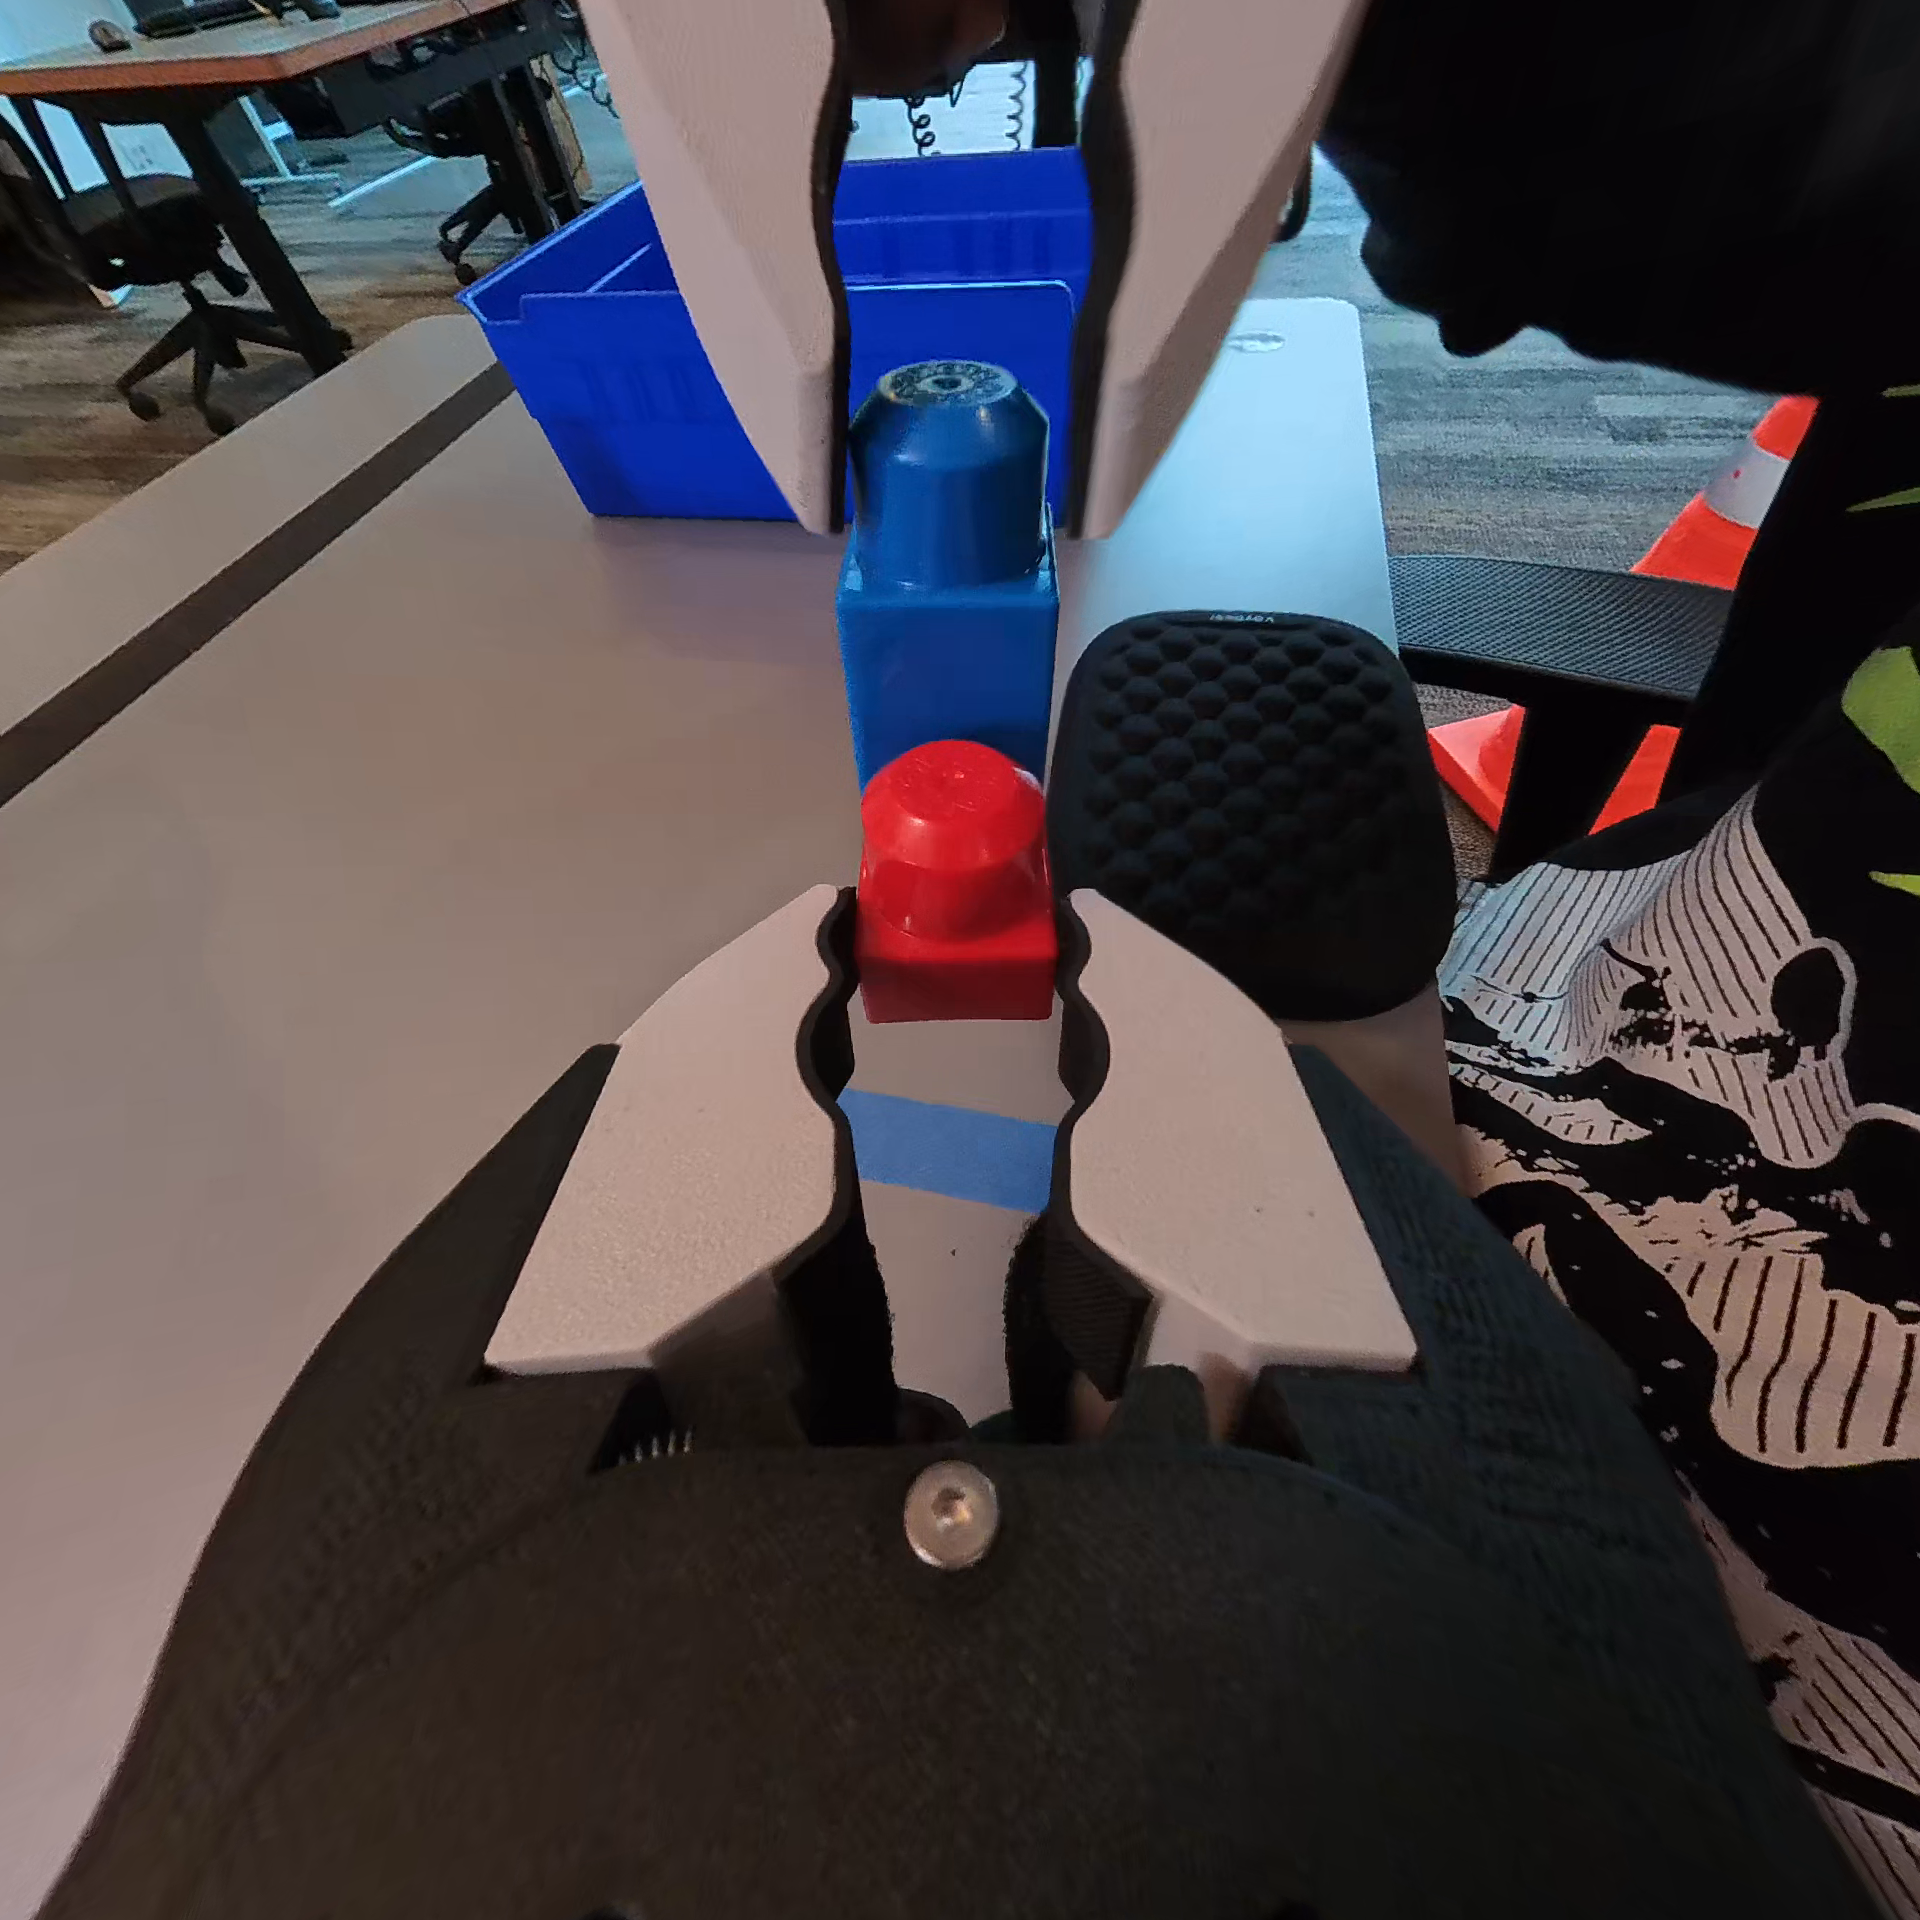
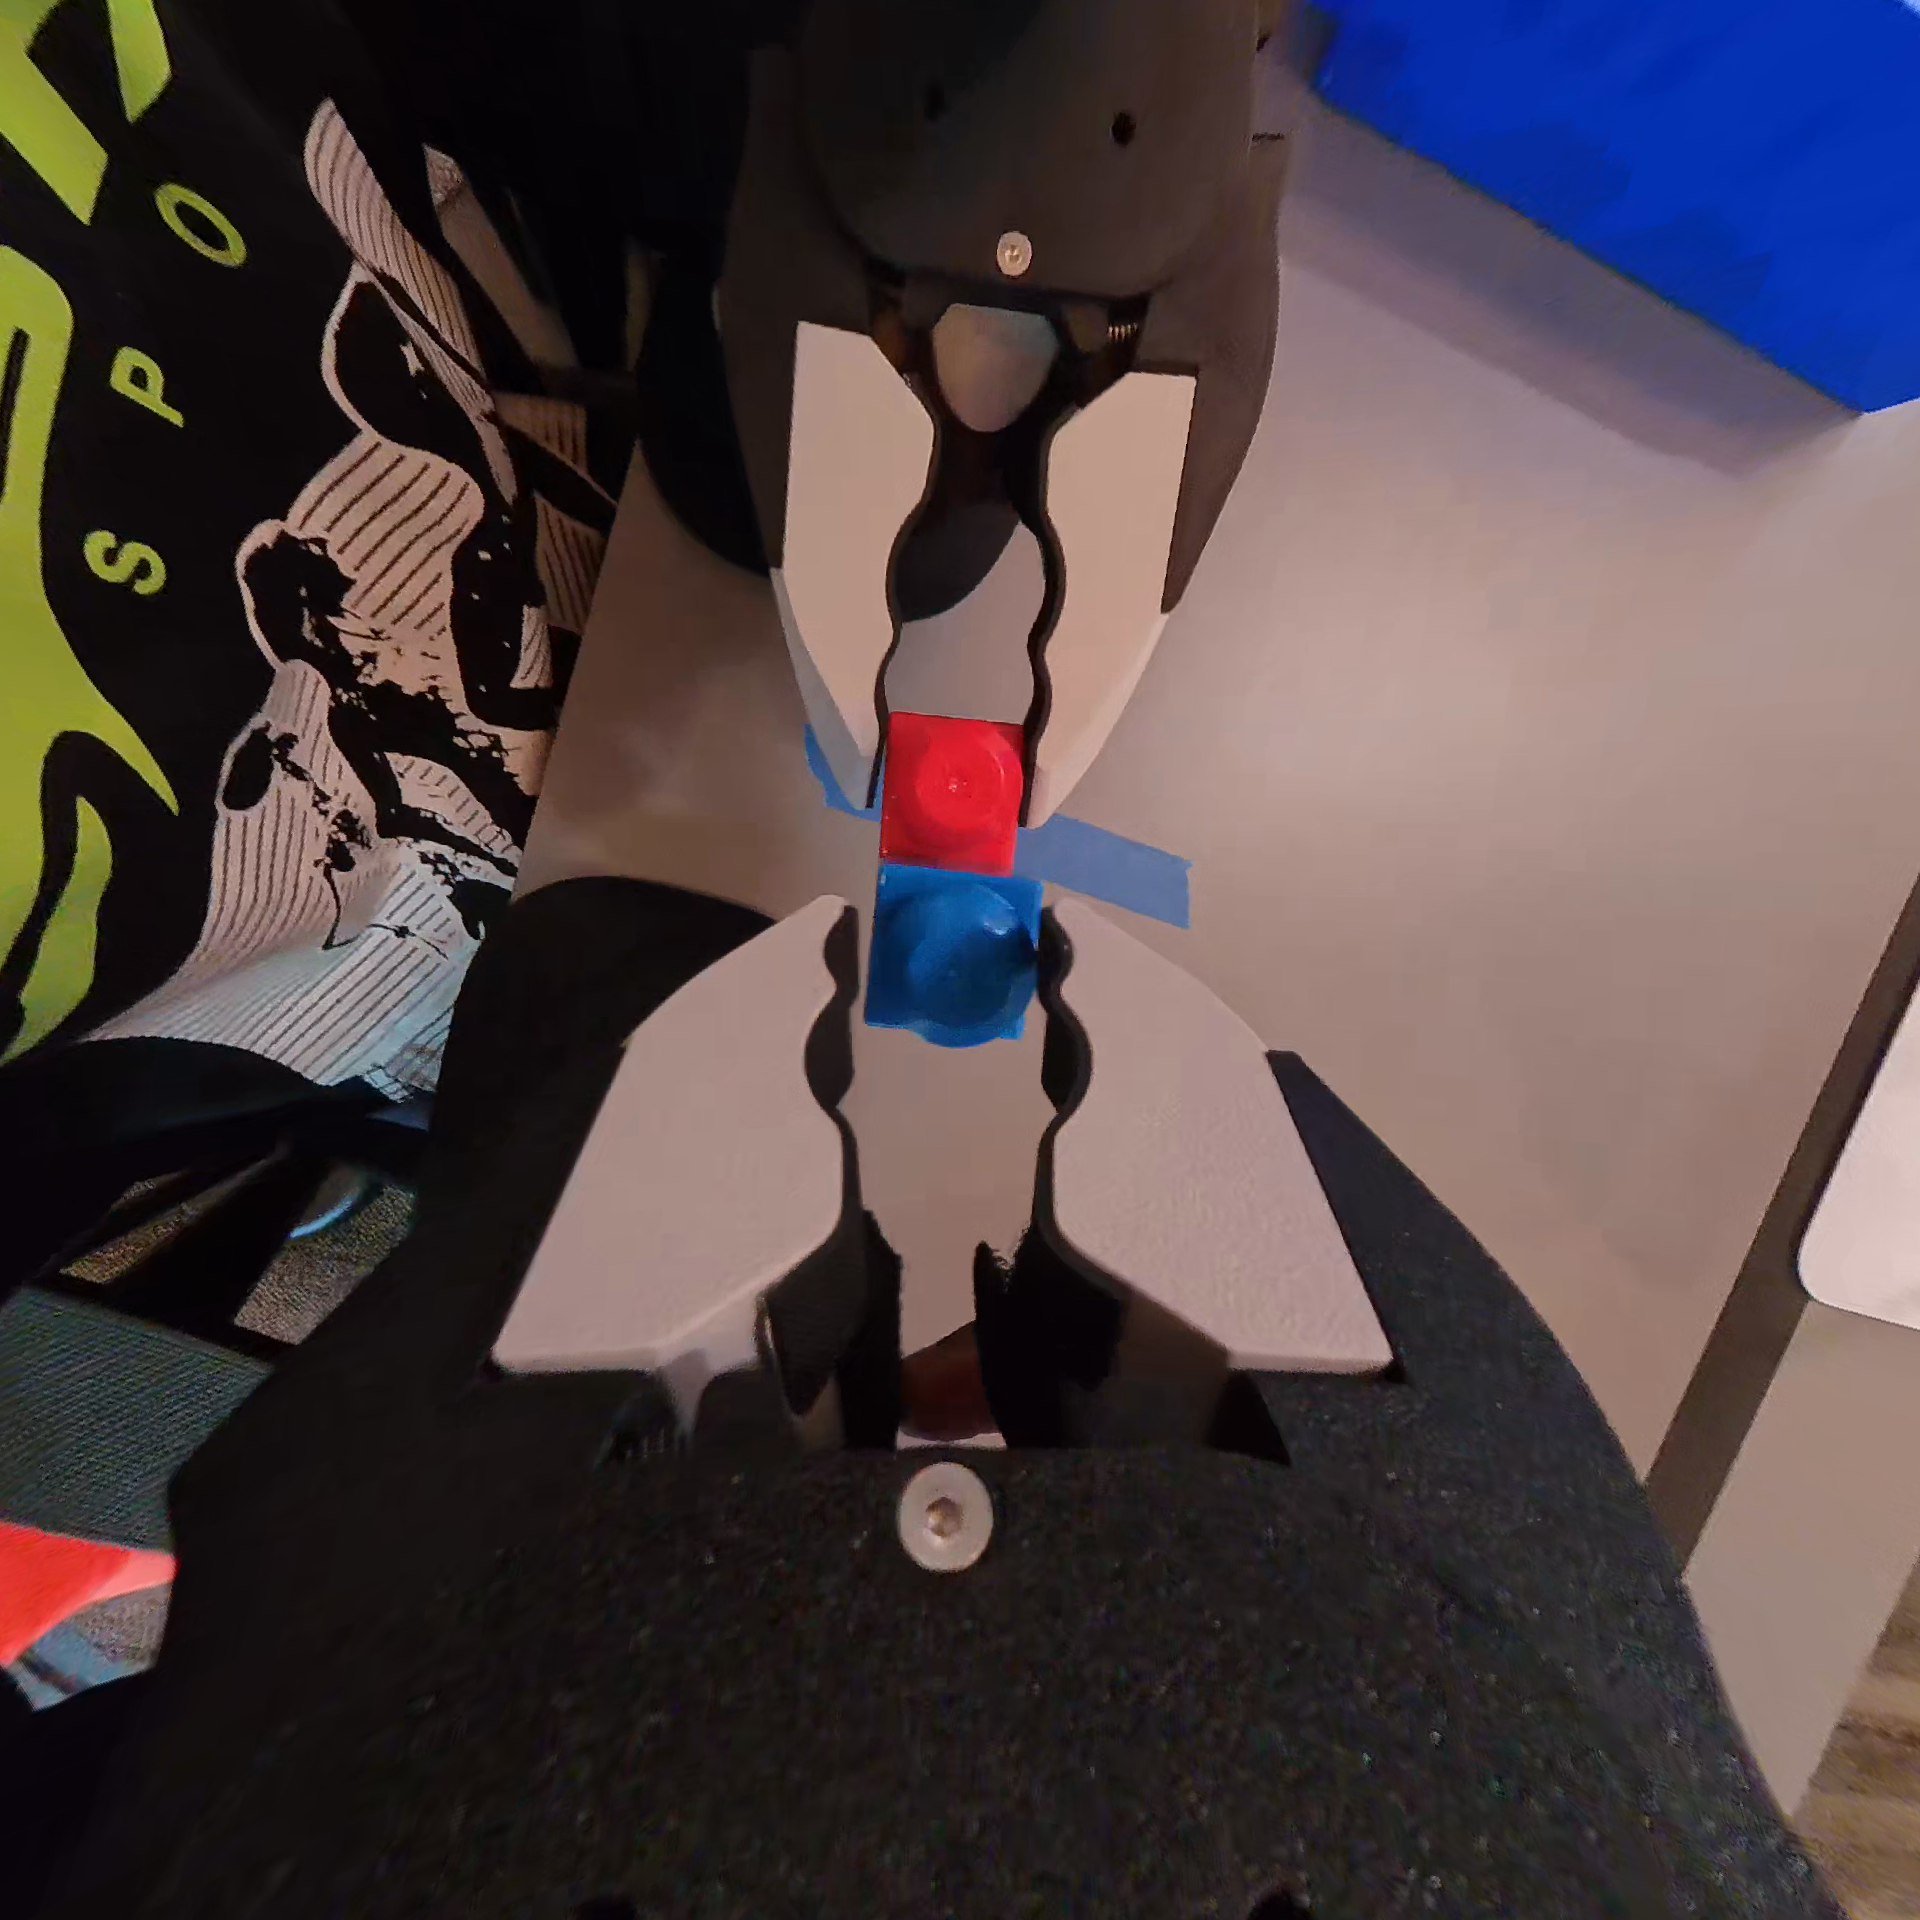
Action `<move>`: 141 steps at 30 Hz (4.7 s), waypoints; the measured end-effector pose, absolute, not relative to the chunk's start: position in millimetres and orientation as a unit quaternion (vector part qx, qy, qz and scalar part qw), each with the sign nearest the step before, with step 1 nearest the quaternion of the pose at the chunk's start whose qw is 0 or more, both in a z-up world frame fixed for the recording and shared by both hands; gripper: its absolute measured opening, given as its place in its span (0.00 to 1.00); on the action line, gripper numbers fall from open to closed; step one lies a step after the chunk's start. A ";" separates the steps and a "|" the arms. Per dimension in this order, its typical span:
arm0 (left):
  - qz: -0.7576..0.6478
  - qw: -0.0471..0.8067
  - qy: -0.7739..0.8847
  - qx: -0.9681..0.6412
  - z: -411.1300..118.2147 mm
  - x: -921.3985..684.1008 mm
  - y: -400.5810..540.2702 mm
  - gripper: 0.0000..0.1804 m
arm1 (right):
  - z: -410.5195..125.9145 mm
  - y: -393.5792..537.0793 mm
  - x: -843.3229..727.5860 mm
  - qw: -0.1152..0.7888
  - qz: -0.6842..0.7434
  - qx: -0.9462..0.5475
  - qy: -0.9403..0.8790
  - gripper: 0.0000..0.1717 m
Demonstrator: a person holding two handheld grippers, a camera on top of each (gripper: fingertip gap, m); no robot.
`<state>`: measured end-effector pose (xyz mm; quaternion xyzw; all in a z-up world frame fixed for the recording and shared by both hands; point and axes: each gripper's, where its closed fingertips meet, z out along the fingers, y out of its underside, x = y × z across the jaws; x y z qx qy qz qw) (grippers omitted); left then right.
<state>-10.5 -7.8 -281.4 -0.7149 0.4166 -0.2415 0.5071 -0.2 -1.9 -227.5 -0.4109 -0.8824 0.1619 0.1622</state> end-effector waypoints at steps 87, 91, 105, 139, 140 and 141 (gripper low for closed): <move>-0.338 0.659 0.263 -0.619 -249.0 -44.3 12.6 0.49 | -341.2 337.9 261.6 0.239 0.084 -0.736 -0.628 0.15; -0.338 0.659 0.264 -0.618 -249.0 -44.2 12.4 0.49 | -344.1 340.8 261.8 0.238 0.079 -0.735 -0.631 0.15; -0.324 0.645 0.273 -0.636 -255.3 -38.6 15.4 0.48 | -223.1 294.9 251.3 0.459 0.047 -0.774 -0.434 0.41; 0.138 0.348 -0.045 -0.926 -295.2 -436.1 16.9 0.38 | -255.1 96.7 84.6 0.632 0.371 -0.606 -0.310 0.35; 0.157 0.339 -0.052 -0.926 -301.2 -447.1 17.6 0.38 | -254.8 96.5 84.8 0.633 0.372 -0.605 -0.309 0.34; 0.173 0.329 -0.060 -0.926 -306.2 -456.7 17.5 0.38 | -254.4 96.2 85.0 0.634 0.372 -0.603 -0.310 0.34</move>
